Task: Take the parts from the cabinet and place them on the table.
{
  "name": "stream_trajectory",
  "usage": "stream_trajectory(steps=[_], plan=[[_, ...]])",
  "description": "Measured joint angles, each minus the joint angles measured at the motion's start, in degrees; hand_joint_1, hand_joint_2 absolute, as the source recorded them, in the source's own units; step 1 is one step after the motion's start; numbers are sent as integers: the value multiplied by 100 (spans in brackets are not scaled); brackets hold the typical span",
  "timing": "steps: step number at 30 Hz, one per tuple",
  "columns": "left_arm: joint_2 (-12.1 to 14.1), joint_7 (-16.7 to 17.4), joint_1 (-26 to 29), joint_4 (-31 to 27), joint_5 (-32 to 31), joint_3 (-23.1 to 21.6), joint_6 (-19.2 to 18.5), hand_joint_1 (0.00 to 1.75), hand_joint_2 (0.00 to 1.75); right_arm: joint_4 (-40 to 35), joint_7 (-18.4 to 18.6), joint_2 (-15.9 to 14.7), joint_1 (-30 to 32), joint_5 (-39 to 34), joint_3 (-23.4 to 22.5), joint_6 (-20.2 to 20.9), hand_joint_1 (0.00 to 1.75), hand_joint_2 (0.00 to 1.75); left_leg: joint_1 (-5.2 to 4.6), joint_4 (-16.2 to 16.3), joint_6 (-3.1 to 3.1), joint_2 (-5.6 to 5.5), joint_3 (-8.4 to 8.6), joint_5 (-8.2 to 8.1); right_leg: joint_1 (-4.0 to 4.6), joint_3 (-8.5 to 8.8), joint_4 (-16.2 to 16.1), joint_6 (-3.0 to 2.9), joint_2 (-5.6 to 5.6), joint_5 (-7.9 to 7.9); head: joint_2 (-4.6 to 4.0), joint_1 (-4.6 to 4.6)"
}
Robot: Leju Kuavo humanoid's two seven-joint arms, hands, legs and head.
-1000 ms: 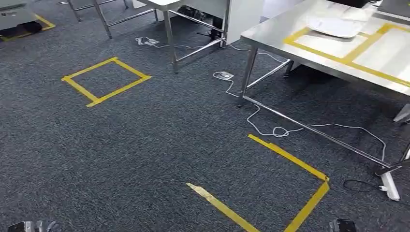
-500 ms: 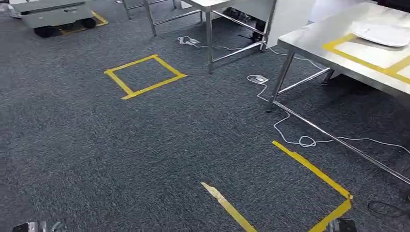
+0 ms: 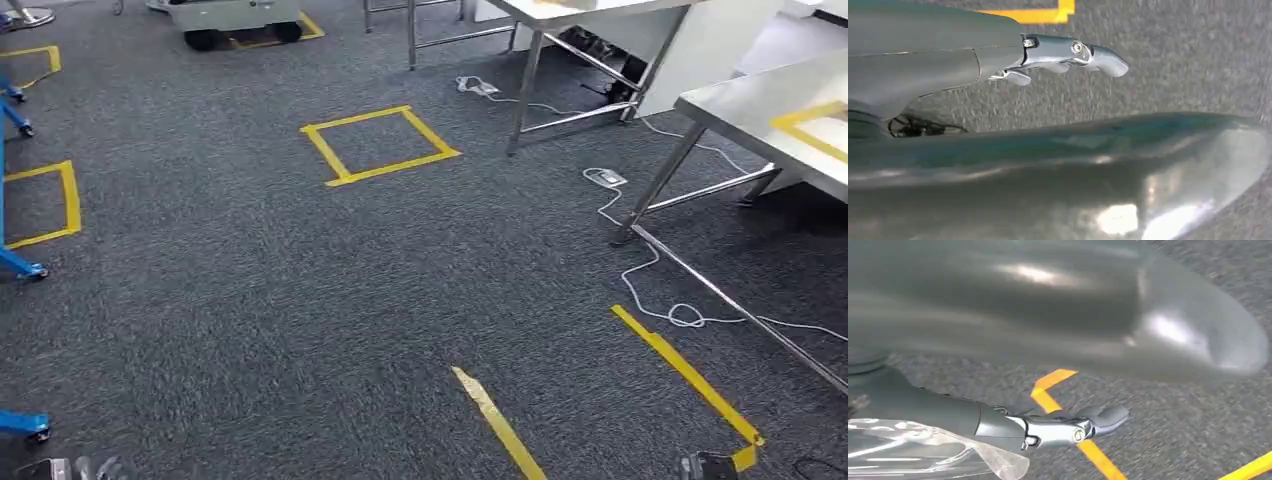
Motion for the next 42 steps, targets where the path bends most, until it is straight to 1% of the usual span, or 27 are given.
stream_trajectory(steps=[1, 3, 5, 6, 7, 9, 11, 12, 13, 15, 16, 18, 20, 21, 22, 26, 27, 28, 29, 31, 32, 34, 36, 37, 38, 41, 42], plan=[[2, 0, 1, 0, 0, 0, 0, 0, 0, 2, 0, -5, 0, 0, 2, 0, 0, 0, -15, 4, 5, -62, -75, 59, 8, -67, 330, -15, 21, -142, 2, 4], [0, 0, 7, 0, 2, 0, 0, 0, 0, 0, 0, -4, -11, 0, 9, 2, 0, 0, -34, 11, -7, -201, -230, 181, 30, 150, 271, -61, 27, 33, 0, 0], [-4, 0, 5, 0, 0, 0, 0, 0, 0, -5, 0, -11, -8, -4, 7, -2, 0, 0, -33, 19, -43, -366, -355, 289, 46, 841, -713, -112, 147, 433, 2, 4], [-7, 0, -5, 0, -2, -2, 0, 0, 0, -18, 0, -18, -9, -15, 7, -9, 0, 0, -30, 28, -65, -431, -379, 334, 42, 1205, -1229, -144, 361, 475, 2, 2], [-9, -2, -10, -2, -9, -2, 0, 0, 0, -35, 2, -29, -13, -31, 11, -17, 0, 0, -59, 45, -98, -477, -437, 366, 41, 1472, -1586, -163, 525, 365, 2, 4], [-7, -2, -7, -2, -22, 0, 0, 0, 0, -50, 13, -29, -2, -55, 20, -46, 0, 0, -45, 49, -159, -605, -462, 470, 54, 1345, -1600, -159, 406, 384, 2, 6], [4, -2, 21, -2, -31, 15, 2, 0, 0, -90, 17, -39, 3, -90, 35, -70, 0, 0, -35, 39, -230, -739, -508, 522, 48, 1336, -1621, -241, 262, 432, 2, 4], [0, -2, 43, -2, -44, 20, 2, 0, 0, -105, 17, -44, -21, -101, 44, -81, 0, 0, -29, 143, -231, -487, -550, 401, 43, 1313, -1632, -287, 168, 469, 2, -2], [-9, 0, 44, -2, -57, 17, 2, 0, 0, -123, 11, -50, -8, -109, 44, -87, 0, 0, -28, 379, -261, -262, -638, 125, 54, 1284, -1632, -334, 110, 493, 2, -42], [-13, -2, 8, -2, -68, 13, 4, 0, 0, -131, 11, -55, 46, -144, 59, -101, 0, 0, 19, 1238, -332, -102, -919, -469, 78, 1237, -1629, -355, -81, 530, 0, -37], [-13, -2, 6, -2, -70, 15, 4, 0, 0, -131, 11, -57, 56, -155, 61, -109, 0, 0, 46, 1695, -363, -77, -1044, -639, 86, 1207, -1621, -355, -175, 546, 2, -42], [-13, -2, 28, -2, -70, 15, 4, 0, 0, -133, 11, -57, 50, -162, 70, -114, 0, 0, 80, 1790, -391, -58, -920, -542, 89, 1169, -1604, -335, -324, 564, 0, -46], [-11, -2, 36, -2, -70, 18, 4, 0, 0, -136, 9, -57, 45, -170, 74, -116, 0, 0, 91, 1010, -386, 26, -399, -172, 89, 1164, -1586, -320, -465, 561, 0, -44], [-9, -2, 32, -2, -70, 17, 4, 0, 0, -140, 11, -57, 43, -170, 77, -116, 0, 0, 85, 453, -356, 186, -51, -4, 92, 1185, -1584, -296, -536, 546, 0, -44], [-7, -2, 22, -2, -72, 17, 4, 0, 0, -142, 9, -57, 41, -170, 79, -118, 0, 0, 38, 161, -322, 400, 140, -70, 115, 1183, -1576, -262, -606, 528, 0, -42], [0, -4, 42, -4, -79, 26, 7, 0, 0, -158, 9, -59, -17, -170, 94, -127, 0, 0, -7, 37, -145, 229, 56, -67, 129, 1262, -1563, -109, -841, 534, 0, -42], [-9, -4, 45, -7, -81, 26, 7, 0, 0, -186, 9, -75, -28, -170, 98, -142, 0, 0, 37, -28, -88, 185, 96, -22, 93, 1189, -1518, -67, -674, 450, 2, -51], [-9, -6, 34, -7, -85, 26, 7, 0, 0, -193, 0, -79, -34, -168, 109, -144, 0, 0, 32, -31, -54, 130, 76, -8, 91, 1084, -1291, -57, -321, 292, 0, -7], [-9, -6, 7, -7, -90, 26, 11, 0, 0, -195, -2, -90, -23, -179, 118, -155, 0, 0, 29, -31, -19, 61, 44, -2, 80, 871, -875, -49, -126, 102, 2, -2], [-9, -6, -17, -7, -105, 26, 13, 0, 0, -195, 7, -101, 19, -199, 131, -175, 0, 0, 18, -30, 15, -74, 14, 4, 64, 326, 151, -27, 21, -241, 0, 4], [-2, -6, -13, -7, -107, 31, 20, 0, 0, -195, 7, -101, 18, -201, 142, -175, 0, 0, 13, -29, 14, -151, 18, 4, 56, 132, 440, -13, 30, -245, 2, 2], [-4, -6, 0, -7, -111, 33, 22, 0, 0, -195, 7, -103, 12, -199, 160, -175, 0, 0, 13, -23, 6, -300, 55, -1, 25, 205, 89, 11, 33, 166, 2, 0], [-11, -6, -7, -7, -111, 33, 22, 0, 0, -195, 7, -109, 13, -199, 168, -175, 0, 0, 24, -5, -31, -448, 93, -25, -25, 604, -884, 26, 187, 739, 0, 6], [-11, -6, -13, -7, -111, 33, 22, 0, 0, -195, 7, -112, 10, -199, 173, -175, 0, 0, 14, 28, -69, -511, 70, -46, -65, 727, -1226, 37, 519, 799, 0, 9], [-11, -6, -31, -7, -111, 33, 22, 0, 0, -195, 7, -112, 18, -201, 177, -175, 0, 0, -4, 109, -109, -586, 26, -80, -77, 818, -1451, 10, 545, 678, 0, 4], [-9, -6, 3, -7, -114, 48, 24, 0, 0, -210, 4, -127, 3, -201, 192, -179, 0, 0, 35, 93, -210, -764, -70, -23, -42, 838, -1365, -58, 378, 684, 2, -9], [-7, -6, 3, -7, -114, 55, 24, 0, 0, -217, 2, -129, 1, -208, 195, -179, 0, 0, 45, 127, -236, -780, -68, -63, -85, 877, -1423, -99, 295, 705, 2, -9]])
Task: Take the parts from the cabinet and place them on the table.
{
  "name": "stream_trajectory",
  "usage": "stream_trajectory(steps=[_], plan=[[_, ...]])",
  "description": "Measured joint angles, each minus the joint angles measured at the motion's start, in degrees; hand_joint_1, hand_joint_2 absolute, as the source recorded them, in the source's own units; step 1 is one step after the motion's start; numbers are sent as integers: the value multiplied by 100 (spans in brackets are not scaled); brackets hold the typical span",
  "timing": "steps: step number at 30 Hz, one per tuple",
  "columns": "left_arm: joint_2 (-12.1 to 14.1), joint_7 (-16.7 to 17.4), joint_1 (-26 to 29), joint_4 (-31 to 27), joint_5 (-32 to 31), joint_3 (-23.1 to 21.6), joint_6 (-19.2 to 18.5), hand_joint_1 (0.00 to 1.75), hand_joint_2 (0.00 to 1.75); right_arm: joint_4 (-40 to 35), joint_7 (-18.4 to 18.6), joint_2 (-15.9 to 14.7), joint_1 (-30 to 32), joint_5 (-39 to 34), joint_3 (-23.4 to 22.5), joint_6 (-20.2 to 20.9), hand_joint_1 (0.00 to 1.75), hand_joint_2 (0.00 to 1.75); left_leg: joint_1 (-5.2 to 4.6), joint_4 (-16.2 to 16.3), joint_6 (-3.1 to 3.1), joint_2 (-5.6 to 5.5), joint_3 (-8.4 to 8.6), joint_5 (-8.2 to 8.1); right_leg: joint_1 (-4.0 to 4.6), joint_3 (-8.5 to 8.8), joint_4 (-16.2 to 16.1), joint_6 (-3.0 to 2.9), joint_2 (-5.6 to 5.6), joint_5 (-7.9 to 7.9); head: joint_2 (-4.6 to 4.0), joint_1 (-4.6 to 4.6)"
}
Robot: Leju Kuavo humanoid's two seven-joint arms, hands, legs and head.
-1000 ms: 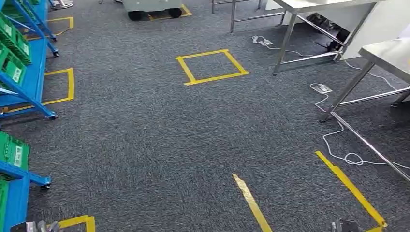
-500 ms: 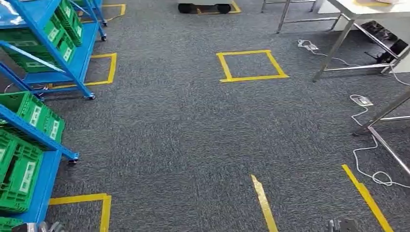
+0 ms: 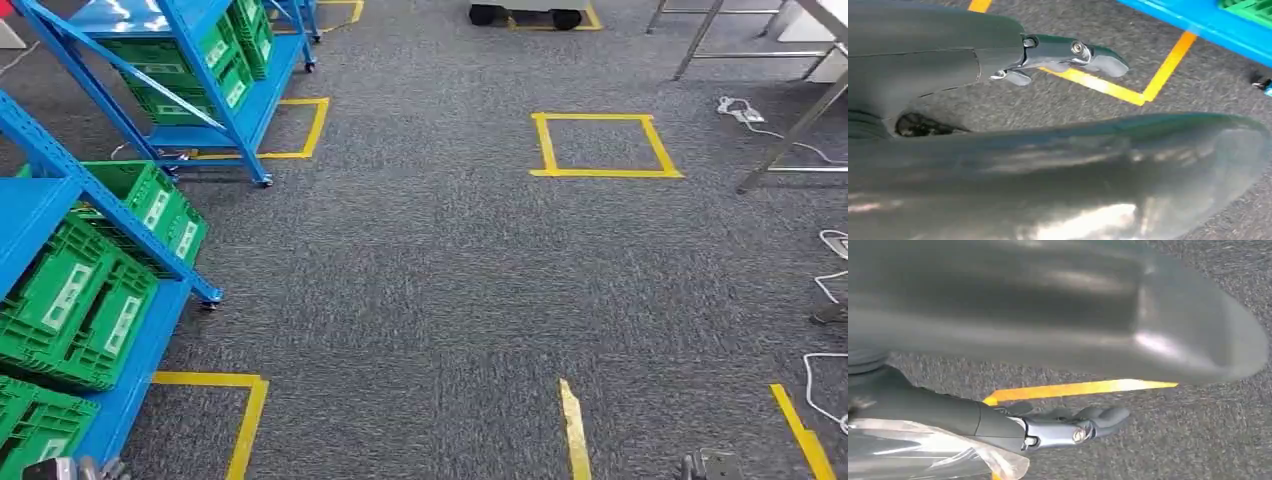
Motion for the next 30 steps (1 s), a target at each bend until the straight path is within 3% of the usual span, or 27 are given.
stream_trajectory(steps=[1, 2, 4, 5, 6, 7, 8, 9, 10, 11, 12, 13, 14, 15, 16, 17, 18, 20, 21, 22, 23, 24, 25, 26, 27, 28, 30], plan=[[-17, 0, 5, 0, 2, -4, 2, 0, 0, -4, -6, -4, 1, -13, 2, -6, 0, 0, -20, 165, -23, 303, -68, -88, 18, 43, -22, -34, -69, -17, 0, -25], [-15, 0, -24, 0, -4, -4, 4, 0, 0, -4, -11, -4, 6, -26, 6, -15, 0, 0, -18, 534, -44, 521, -262, -272, 33, 72, -28, -68, -156, -39, 0, -74], [-20, 0, -49, 0, -4, -4, 17, 0, 0, -4, -11, -7, 21, -42, 11, -17, 0, 0, -3, 1479, -71, 690, -783, -631, 64, 112, -27, -107, -334, -99, 0, -66], [-20, 0, -37, 0, -4, -4, 17, 0, 0, -4, -11, -7, 19, -48, 13, -20, 0, 0, 4, 1788, -76, 706, -970, -678, 72, 98, -27, -105, -406, -138, 0, -61], [-22, 0, -12, 0, -4, -4, 17, 0, 0, -4, -11, -7, 17, -48, 17, -20, 0, 0, 9, 1828, -76, 711, -1023, -585, 74, 137, -28, -92, -474, -185, 0, -66], [-24, 0, 1, 0, -2, -4, 17, 0, 0, -4, -11, -7, 17, -48, 22, -20, 0, 0, 12, 1617, -69, 723, -945, -368, 74, 197, -29, -78, -548, -245, 0, -66], [-24, 0, 2, 0, 0, -2, 18, 0, 0, -4, -11, -7, 14, -48, 26, -26, 0, 0, 12, 1203, -55, 758, -760, -101, 74, 271, -29, -68, -622, -296, 0, -66], [-22, 0, 0, 0, 0, 2, 20, 0, 0, -4, -13, -7, 9, -48, 26, -33, 0, 0, 8, 687, -29, 887, -514, 161, 74, 352, -31, -52, -693, -350, 0, -68], [-22, 0, -7, 0, 0, 2, 20, 0, 0, -4, -13, -7, 5, -48, 28, -37, 0, 0, -15, 332, -3, 1161, -341, 231, 77, 412, -36, -27, -750, -403, 0, -66], [-24, 2, -28, 0, 0, 0, 20, 0, 0, -4, -13, -9, 3, -55, 28, -42, 0, 0, -99, 223, 13, 1237, -280, 95, 123, 438, -14, 25, -808, -474, 0, -74], [-26, 2, -45, 0, 0, -2, 22, 0, 0, -4, -13, -13, 0, -79, 31, -53, 0, 0, -87, 237, 89, 1182, -291, 69, 121, 468, -48, 57, -864, -496, 0, -70], [-26, 0, -29, 0, 0, 2, 28, 0, 0, -9, -22, -15, -21, -94, 44, -59, 0, 0, -100, 205, 127, 1102, -308, 50, 114, 599, -65, 94, -940, -479, 0, -55], [-26, 0, -15, 0, -2, 7, 37, 0, 0, -11, -37, -20, -41, -118, 57, -74, 0, 0, -104, 189, 162, 1043, -300, 31, 99, 634, -48, 140, -938, -450, 0, -59], [-17, -2, -14, -2, -9, 11, 48, 0, 0, -31, -46, -20, -79, -155, 68, -98, 0, 0, -78, 163, 205, 949, -176, 36, 83, 620, 49, 169, -959, -455, 2, -66], [-17, -8, -7, -2, -13, 11, 57, 0, 0, -37, -63, -24, -103, -173, 85, -103, 0, 0, -65, 119, 245, 930, -102, 9, 66, 500, 275, 178, -720, -455, -2, -31], [-18, -13, -30, 0, -15, 13, 72, 0, 0, -37, -83, -26, -120, -195, 107, -109, 0, 0, -63, 102, 288, 875, -53, -17, 68, 224, 708, 175, -470, -461, -2, -41], [-20, -19, -56, 0, -33, 11, 72, 0, 0, -37, -92, -50, -114, -223, 124, -122, 0, 0, -59, 102, 303, 809, -39, -30, 66, -109, 1170, 173, -354, -551, -2, -35], [-13, -42, -76, 0, -74, 13, 85, 0, 0, -35, -112, -83, -83, -295, 166, -155, 0, 0, -63, 102, 323, 631, 24, -96, 71, -704, 1806, 164, -274, -1022, -2, -28], [-15, -46, -64, 0, -81, 13, 98, 0, 0, -35, -122, -94, -86, -317, 190, -168, 0, 0, -66, 102, 318, 542, 85, -144, 76, -891, 1854, 158, -268, -1141, 0, -31], [-15, -48, -47, 0, -85, 13, 105, 0, 0, -35, -131, -109, -93, -339, 208, -173, 0, 0, -66, 102, 311, 461, 158, -193, 79, -960, 1704, 147, -266, -1066, -2, -33], [-20, -52, -44, 0, -87, 13, 107, 0, 0, -35, -136, -120, -94, -352, 221, -175, 0, 0, -65, 102, 304, 382, 236, -245, 79, -941, 1411, 136, -245, -828, -2, -31], [-28, -57, -50, 0, -90, 13, 112, 0, 0, -35, -140, -133, -92, -358, 234, -179, 0, 0, -57, 102, 291, 308, 319, -300, 78, -871, 1012, 127, -183, -450, -2, -31], [-31, -66, -52, 0, -92, 13, 118, 0, 0, -35, -140, -151, -89, -365, 251, -179, 0, 0, -47, 101, 265, 239, 365, -361, 77, -804, 581, 112, -14, 55, -2, -24], [-28, -74, -71, 0, -92, 13, 118, 0, 0, -31, -142, -157, -78, -369, 271, -181, 0, 0, -57, 152, 232, 166, 404, -422, 75, -840, 370, 89, 153, 274, -2, -26], [-33, -85, -66, 2, -94, 13, 118, 0, 0, -26, -138, -177, -83, -380, 291, -195, 0, 0, -57, 128, 185, 81, 374, -472, 101, -798, 404, 35, 128, 86, -2, -13], [-33, -85, -63, 2, -94, 13, 118, 0, 0, -39, -140, -188, -90, -380, 302, -201, 0, 0, -45, 85, 141, 21, 392, -500, 113, -707, 391, -18, 92, 207, -2, -17], [-26, -87, -41, 2, -98, 15, 122, 0, 0, -39, -149, -195, -119, -371, 310, -199, 0, 0, -53, 81, 99, 10, 488, -485, 103, -626, 305, -87, -37, 242, -2, -22]])
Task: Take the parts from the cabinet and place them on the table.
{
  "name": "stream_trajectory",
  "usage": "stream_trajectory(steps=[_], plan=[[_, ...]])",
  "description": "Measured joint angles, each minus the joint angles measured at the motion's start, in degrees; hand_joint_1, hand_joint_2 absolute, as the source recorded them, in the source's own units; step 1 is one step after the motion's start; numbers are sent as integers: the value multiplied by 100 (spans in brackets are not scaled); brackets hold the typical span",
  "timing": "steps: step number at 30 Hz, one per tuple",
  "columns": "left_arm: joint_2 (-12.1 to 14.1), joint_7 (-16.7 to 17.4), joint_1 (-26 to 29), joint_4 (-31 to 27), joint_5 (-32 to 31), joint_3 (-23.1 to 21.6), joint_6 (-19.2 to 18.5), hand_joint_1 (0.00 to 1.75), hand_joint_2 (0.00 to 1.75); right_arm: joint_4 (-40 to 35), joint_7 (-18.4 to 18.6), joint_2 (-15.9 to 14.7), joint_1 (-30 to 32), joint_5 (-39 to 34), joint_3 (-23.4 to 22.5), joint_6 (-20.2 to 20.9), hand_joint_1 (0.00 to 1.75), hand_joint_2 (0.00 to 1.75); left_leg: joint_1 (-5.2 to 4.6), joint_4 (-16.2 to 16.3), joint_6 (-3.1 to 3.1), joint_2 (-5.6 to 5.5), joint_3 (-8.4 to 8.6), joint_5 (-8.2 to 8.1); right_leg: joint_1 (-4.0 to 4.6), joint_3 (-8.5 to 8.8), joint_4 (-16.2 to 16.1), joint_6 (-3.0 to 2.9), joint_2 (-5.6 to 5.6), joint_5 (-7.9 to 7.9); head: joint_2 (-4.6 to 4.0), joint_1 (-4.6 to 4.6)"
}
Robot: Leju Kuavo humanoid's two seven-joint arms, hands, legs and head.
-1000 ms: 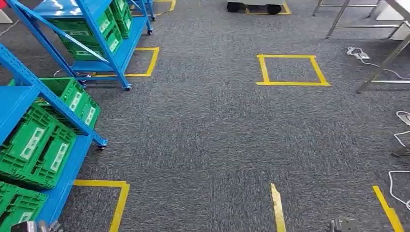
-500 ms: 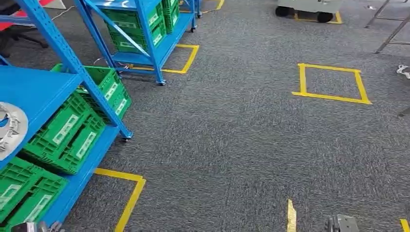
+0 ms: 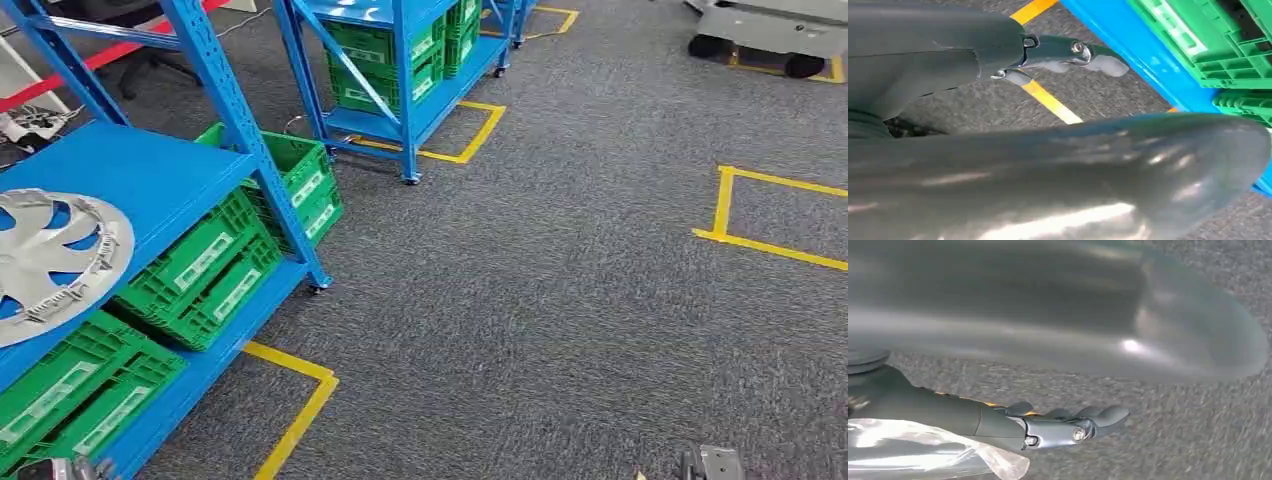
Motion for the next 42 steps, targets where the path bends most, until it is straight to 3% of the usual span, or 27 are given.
stream_trajectory(steps=[1, 2, 3, 6, 7, 9, 10, 11, 12, 14, 15, 18, 20, 21, 23, 25, 26, 27, 30, 31, 33, 34, 36, 37, 40, 41, 42], plan=[[0, 0, 5, 0, -4, -7, 0, 0, 0, -9, 0, 0, -9, -4, 4, 0, 0, 0, -3, 42, -17, 109, 19, -37, -12, 73, -45, -20, -43, -4, 0, 2], [-4, -2, -13, 0, -13, -15, -2, 0, 0, -9, -4, -2, -2, -4, 4, -2, 0, 0, -14, 288, -63, 415, -104, -125, -9, 125, -60, -41, -111, -20, 0, -15], [-2, -2, -49, 0, -24, -20, 0, 0, 0, -9, -9, -2, 5, -18, 7, -15, 0, 0, -6, 675, -101, 588, -347, -266, 1, 150, -65, -77, -190, -51, 0, -15], [-4, -2, -43, 0, -22, -20, 9, 0, 0, -9, -9, -4, 8, -28, 35, -20, 0, 0, 17, 1504, -154, 690, -963, -681, 22, 230, -64, -111, -377, -163, 0, -20], [-4, -2, -25, 2, -22, -20, 9, 0, 0, -9, -9, -4, 9, -31, 48, -18, 0, 0, 17, 1429, -153, 692, -994, -560, 26, 282, -64, -108, -429, -202, 0, -24], [-2, -2, -17, 2, -22, -18, 9, 0, 0, -9, -9, -4, 4, -33, 52, -18, 0, 0, 9, 773, -104, 752, -822, 88, 41, 411, -64, -108, -551, -289, 0, -24], [2, -2, -18, 2, -22, -17, 9, 0, 0, -9, -11, -4, 1, -33, 52, -20, 0, 0, -21, 307, -43, 921, -687, 479, 53, 480, -68, -103, -615, -334, 0, -22], [13, -2, -25, 2, -22, -17, 9, 0, 0, -7, -9, -4, 4, -33, 66, -18, 0, 0, -93, 214, 8, 1219, -649, 421, 58, 492, -81, -91, -669, -362, 0, -9], [7, -7, -40, 4, -22, -22, 7, 0, 0, -7, -11, -9, 6, -35, 79, -18, 0, 0, -130, 174, 27, 1261, -737, 75, 83, 526, -69, -51, -715, -388, 0, -52], [15, -13, -24, 4, -20, -20, 7, 0, 0, -9, -11, -15, 7, -57, 90, -28, 0, 0, -125, 148, 98, 1143, -726, 450, 109, 561, -69, 15, -859, -450, 0, -33], [15, -11, 1, 4, -15, -11, 13, 0, 0, -22, -17, -17, -5, -61, 98, -28, 0, 0, -105, 114, 119, 1058, -715, 466, 121, 618, -81, 44, -926, -467, 0, -35], [9, -13, -36, 4, -15, -11, 13, 0, 0, -46, -31, -48, -14, -74, 125, -37, 0, 0, -32, 47, 190, 888, -665, 531, 71, 374, 445, 122, -328, -834, 2, -7], [9, -13, -61, 4, -18, -11, 13, 0, 0, -44, -26, -63, 15, -83, 131, -55, 0, 0, -27, 48, 198, 727, -673, 529, 58, -135, 1423, 157, -241, -1224, 2, 20], [11, -11, -51, 4, -15, -11, 13, 0, 0, -44, -26, -63, 12, -85, 142, -55, 0, 0, -27, 48, 198, 654, -668, 528, 56, -306, 1690, 166, -239, -1252, 2, 11], [9, -11, -32, 4, -15, -11, 13, 0, 0, -44, -26, -65, 11, -85, 153, -55, 0, 0, -24, 49, 196, 507, -648, 522, 45, -264, 1404, 168, -231, -901, 2, 11], [0, -11, -35, 4, -15, -11, 11, 0, 0, -44, -26, -70, 8, -85, 153, -57, 0, 0, -11, 50, 168, 345, -612, 505, 9, 171, 385, 171, -81, -322, 0, 13], [-2, -11, -35, 4, -15, -11, 11, 0, 0, -44, -26, -70, 1, -83, 157, -57, 0, 0, -15, 53, 141, 290, -615, 497, -26, 317, 55, 166, 198, -290, 0, 18], [-2, -11, -46, 4, -15, -11, 11, 0, 0, -44, -28, -70, 5, -83, 160, -59, 0, 0, -38, 93, 101, 207, -638, 483, -36, 371, -93, 140, 253, -338, 0, 6], [-2, -11, -4, 4, -13, -9, 11, 0, 0, -46, -26, -70, -9, -83, 157, -63, 0, 0, 8, 30, -16, 36, -684, 550, 11, 429, -77, 28, 80, -314, 0, 7], [2, -11, -4, 4, -13, -11, 13, 0, 0, -50, -26, -70, -12, -85, 160, -61, 0, 0, 3, 63, -41, 57, -685, 521, -41, 449, -145, -39, -9, -272, 2, 15], [-7, -11, -21, 4, -15, -22, 11, 0, 0, -52, -28, -70, 0, -83, 160, -61, 0, 0, -6, 486, -111, 540, -874, 195, -26, 477, -174, -91, -142, -273, 0, -50], [-7, -11, -42, 4, -11, -20, 11, 0, 0, -52, -26, -70, 18, -85, 157, -61, 0, 0, 5, 911, -139, 639, -1071, -34, -20, 477, -173, -103, -224, -281, 0, -37], [-7, -11, -42, 4, -11, -22, 11, 0, 0, -52, -26, -70, 20, -85, 160, -61, 0, 0, 36, 1702, -180, 692, -1439, -329, -15, 477, -170, -118, -373, -300, 0, -39], [-7, -11, -23, 4, -11, -22, 11, 0, 0, -52, -26, -70, 13, -85, 160, -61, 0, 0, 48, 1771, -189, 697, -1467, -283, -15, 488, -170, -116, -438, -311, 0, -46], [-2, -11, -16, 4, -9, -20, 11, 0, 0, -52, -28, -70, 5, -96, 160, -61, 0, 0, 46, 659, -148, 825, -900, 404, -13, 568, -170, -84, -636, -361, 0, -44], [0, -11, -20, 4, 4, -20, 11, 0, 0, -52, -31, -70, 0, -112, 160, -63, 0, 0, 21, 219, -96, 1038, -671, 568, -10, 596, -173, -63, -687, -382, 0, -46], [7, -11, -36, 4, 15, -20, 11, 0, 0, -52, -42, -70, 2, -120, 162, -77, 0, 0, -51, 36, -72, 1206, -585, 473, 33, 572, -156, -7, -746, -429, 0, -50]])
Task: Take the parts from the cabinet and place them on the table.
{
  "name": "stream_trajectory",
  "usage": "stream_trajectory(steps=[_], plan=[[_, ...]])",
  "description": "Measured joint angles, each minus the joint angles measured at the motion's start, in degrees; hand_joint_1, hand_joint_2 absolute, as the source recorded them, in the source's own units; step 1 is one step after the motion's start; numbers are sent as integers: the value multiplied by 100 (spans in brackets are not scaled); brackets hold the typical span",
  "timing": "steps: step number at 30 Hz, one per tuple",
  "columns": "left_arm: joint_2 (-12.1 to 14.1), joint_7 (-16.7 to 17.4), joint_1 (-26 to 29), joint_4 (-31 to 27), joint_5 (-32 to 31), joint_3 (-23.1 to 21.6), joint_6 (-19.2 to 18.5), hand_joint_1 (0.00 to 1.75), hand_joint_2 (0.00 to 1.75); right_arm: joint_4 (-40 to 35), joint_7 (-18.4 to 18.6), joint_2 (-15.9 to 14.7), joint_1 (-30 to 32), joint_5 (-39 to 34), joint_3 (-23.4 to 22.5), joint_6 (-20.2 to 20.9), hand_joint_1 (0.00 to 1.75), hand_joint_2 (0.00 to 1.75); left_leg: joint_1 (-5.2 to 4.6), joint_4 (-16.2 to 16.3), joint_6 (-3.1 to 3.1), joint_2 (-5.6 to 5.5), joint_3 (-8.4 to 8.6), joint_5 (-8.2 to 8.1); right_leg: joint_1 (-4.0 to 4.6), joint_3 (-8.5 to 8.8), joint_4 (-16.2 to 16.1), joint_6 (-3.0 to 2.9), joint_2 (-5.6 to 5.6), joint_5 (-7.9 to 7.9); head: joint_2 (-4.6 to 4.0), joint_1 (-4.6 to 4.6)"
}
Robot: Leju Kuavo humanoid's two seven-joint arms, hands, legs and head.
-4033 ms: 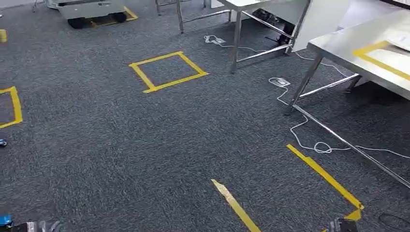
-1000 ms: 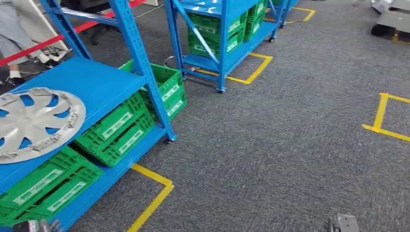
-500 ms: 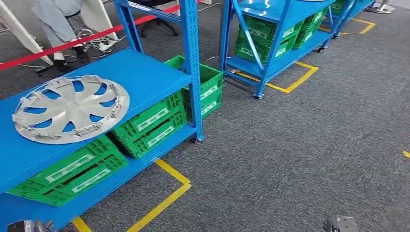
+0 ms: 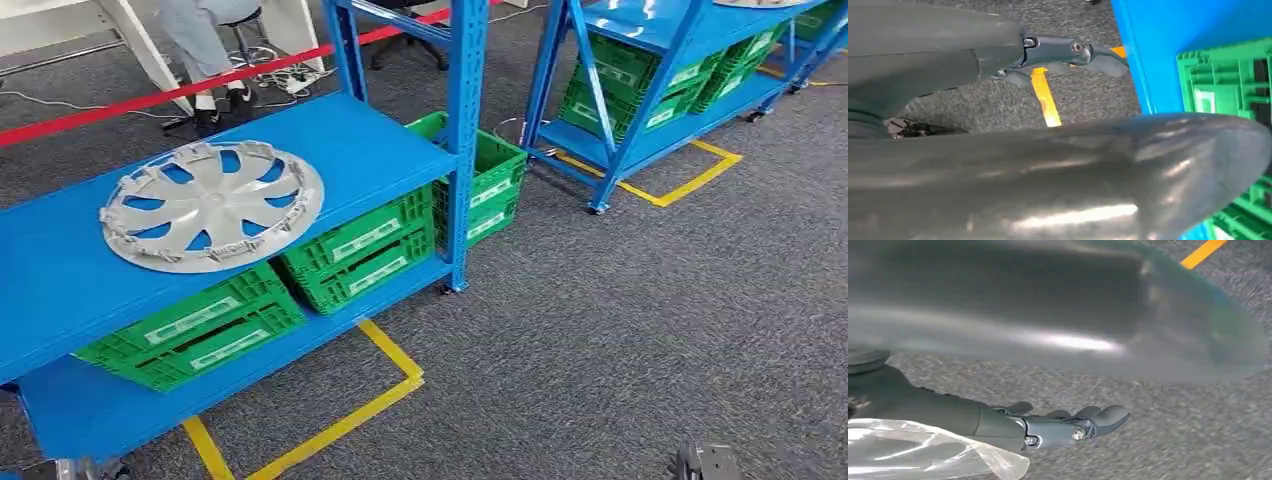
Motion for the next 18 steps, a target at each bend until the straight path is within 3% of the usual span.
stream_trajectory(steps=[2, 4, 5, 6, 7, 9, 10, 11, 13, 14, 15, 16, 18], plan=[[0, -9, -8, 0, 0, 0, -9, 0, 0, 0, -11, -2, -11, 0, 7, -20, 0, 0, -1, -20, 76, -118, -10, -19, -3, 20, -20, 56, -125, -24, 0, 22], [4, -9, 33, 0, 7, 9, -9, 0, 0, 0, -28, -4, -69, 39, 15, -59, 0, 0, 13, -86, 151, -244, 7, 14, -3, 156, -58, 125, -232, -35, 0, 11], [0, -9, 42, 0, 7, 9, -9, 0, 0, 0, -35, -18, -92, 59, 28, -81, 0, 0, 51, -120, 185, -276, 47, 46, -22, 112, 11, 160, 1, -109, 0, 24], [0, -9, 24, 0, 7, 9, -9, 0, 0, 0, -55, -26, -96, 90, 44, -96, 0, 0, 68, -123, 208, -336, 44, 53, -30, -8, 260, 169, 275, -283, 0, 44], [-2, -9, 4, 0, 7, 9, -7, 0, 0, 2, -50, -39, -83, 101, 55, -122, 0, 0, 76, -122, 219, -403, 37, 56, -33, -234, 736, 185, 421, -517, 0, 70], [0, -9, 1, 0, 7, 11, -7, 0, 0, 13, -50, -61, -71, 109, 72, -164, 0, 0, 76, -121, 225, -544, 35, 51, -33, -726, 1635, 203, 499, -813, 0, 79], [2, -9, 7, 0, 9, 13, -7, 0, 0, 15, -50, -61, -76, 114, 83, -177, 0, 0, 75, -120, 225, -608, 46, 49, -33, -854, 1786, 207, 502, -772, 0, 72], [0, -9, 13, 0, 9, 13, -13, 0, 0, 15, -50, -63, -76, 122, 96, -188, 0, 0, 76, -119, 225, -686, 60, 42, -33, -850, 1655, 206, 503, -585, 0, 72], [-11, 4, 6, 0, 86, 13, -59, 0, 0, 15, -142, -90, -83, 204, 120, -221, 0, 0, 89, -113, 195, -857, 107, 18, -54, -508, 741, 201, 574, 28, 0, 76], [-15, 18, 4, 0, 162, 13, -103, 0, 0, 15, -239, -103, -100, 287, 129, -236, 0, 0, 96, -106, 169, -917, 121, 1, -83, -326, 281, 209, 764, 262, 0, 81], [-13, 28, -3, 0, 221, 15, -131, 0, 0, 15, -311, -114, -143, 394, 146, -256, 0, 0, 57, -76, 128, -977, 104, -21, -101, -245, 110, 199, 1034, 182, 0, 79], [-9, 57, -15, 0, 260, 17, -162, 0, 0, -4, -313, -131, -193, 501, 153, -264, 0, 0, 73, -54, 99, -1047, 67, -26, -108, -159, 48, 156, 993, 162, 0, 61], [0, 109, 0, 0, 306, 39, -190, 0, 0, -42, -229, -155, -289, 724, 160, -247, 0, 0, 107, -81, 16, -1158, 17, 25, -66, -182, 65, 76, 878, 174, 2, 68]])
